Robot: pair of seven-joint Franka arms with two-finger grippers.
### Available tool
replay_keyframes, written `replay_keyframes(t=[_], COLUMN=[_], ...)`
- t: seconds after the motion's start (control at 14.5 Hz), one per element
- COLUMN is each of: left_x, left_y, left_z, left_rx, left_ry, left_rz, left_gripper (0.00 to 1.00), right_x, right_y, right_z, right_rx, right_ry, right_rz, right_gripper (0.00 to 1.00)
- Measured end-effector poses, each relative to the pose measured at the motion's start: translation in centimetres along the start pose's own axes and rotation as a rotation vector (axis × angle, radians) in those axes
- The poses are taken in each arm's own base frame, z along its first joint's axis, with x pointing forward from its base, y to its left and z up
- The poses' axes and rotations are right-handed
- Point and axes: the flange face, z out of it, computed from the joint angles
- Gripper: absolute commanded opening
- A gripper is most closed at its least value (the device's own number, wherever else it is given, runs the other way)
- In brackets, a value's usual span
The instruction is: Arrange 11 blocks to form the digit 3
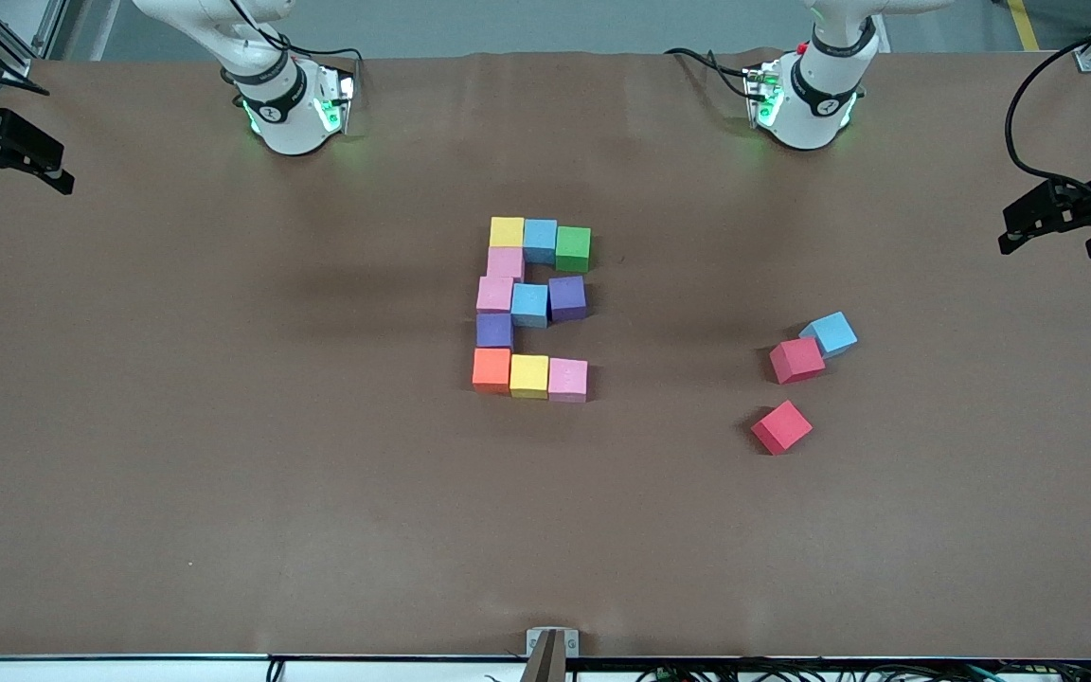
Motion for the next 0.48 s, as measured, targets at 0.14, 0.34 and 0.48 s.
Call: replay_keyframes(t=[0.14, 0.34, 0.48], left_x=[-0.01, 0.03, 0.04], left_y=[-0.16, 0.24, 0.19], left_z=[-0.01, -0.06, -0.07], left_rx=[0.0, -0.002, -0.004], left_ry=[0.0, 0.002, 0.002], left_rz=[-0.003, 0.004, 0.002], left_gripper=[1.0, 1.0, 1.0], right_x=[-0.04, -0.03, -0.02], right_y=[0.0, 0.0, 0.0], right_z=[0.08, 0.1, 0.09], right_rx=[0.0, 0.0, 0.0], right_ry=[-0.006, -0.006, -0.005], right_rz=[0.001, 0.001, 0.001], right_gripper=[1.0, 1.0, 1.0])
